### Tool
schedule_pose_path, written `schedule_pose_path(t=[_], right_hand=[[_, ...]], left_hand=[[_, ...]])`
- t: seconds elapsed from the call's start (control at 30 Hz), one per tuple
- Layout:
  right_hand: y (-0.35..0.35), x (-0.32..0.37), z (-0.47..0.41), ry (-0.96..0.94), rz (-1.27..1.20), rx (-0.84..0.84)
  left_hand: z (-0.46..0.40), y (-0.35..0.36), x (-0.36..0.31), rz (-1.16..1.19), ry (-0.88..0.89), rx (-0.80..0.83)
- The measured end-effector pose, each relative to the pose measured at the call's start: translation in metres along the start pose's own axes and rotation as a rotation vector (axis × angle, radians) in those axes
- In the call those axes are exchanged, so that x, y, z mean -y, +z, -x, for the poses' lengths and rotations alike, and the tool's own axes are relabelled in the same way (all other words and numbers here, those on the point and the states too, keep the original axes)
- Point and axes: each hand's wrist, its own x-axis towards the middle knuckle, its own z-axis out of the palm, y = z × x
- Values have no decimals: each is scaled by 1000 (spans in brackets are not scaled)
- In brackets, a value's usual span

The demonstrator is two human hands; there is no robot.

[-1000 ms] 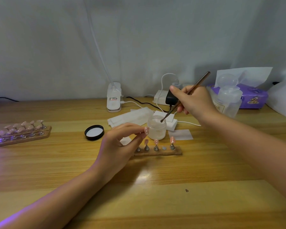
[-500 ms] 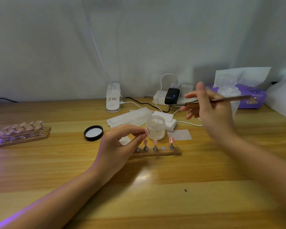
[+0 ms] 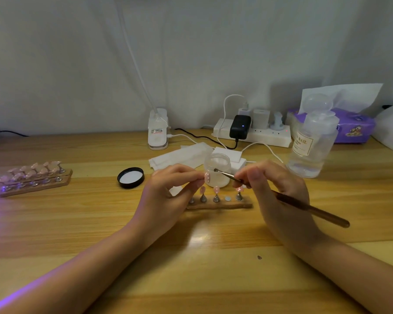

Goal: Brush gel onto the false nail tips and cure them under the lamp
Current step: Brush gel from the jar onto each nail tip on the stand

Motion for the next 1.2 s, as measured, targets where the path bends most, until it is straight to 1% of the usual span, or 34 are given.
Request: schedule_pose_path(t=[0.1, 0.17, 0.27, 0.47, 0.6, 0.8, 0.93, 1.1, 1.2], right_hand=[[4, 0, 0, -83, 32, 18], [7, -2, 1, -105, 31, 33], [7, -4, 3, -114, 23, 52], [6, -3, 4, -139, -2, -15], [8, -5, 4, -127, 28, 34], [9, -6, 4, -161, 26, -12], [10, -8, 4, -146, 69, 43], [6, -7, 5, -150, 17, -7], [9, -7, 3, -162, 64, 23]], left_hand=[[0, 1, 1, -15, 22, 15], [0, 1, 2, -14, 34, 16], [-1, 2, 2, 4, 39, 6], [1, 2, 3, 10, 34, 0], [0, 3, 3, 11, 43, -7], [1, 3, 3, 10, 8, -8], [1, 2, 0, 11, 8, -4], [1, 1, -2, 19, -24, 9], [1, 0, -3, 24, -39, 12]])
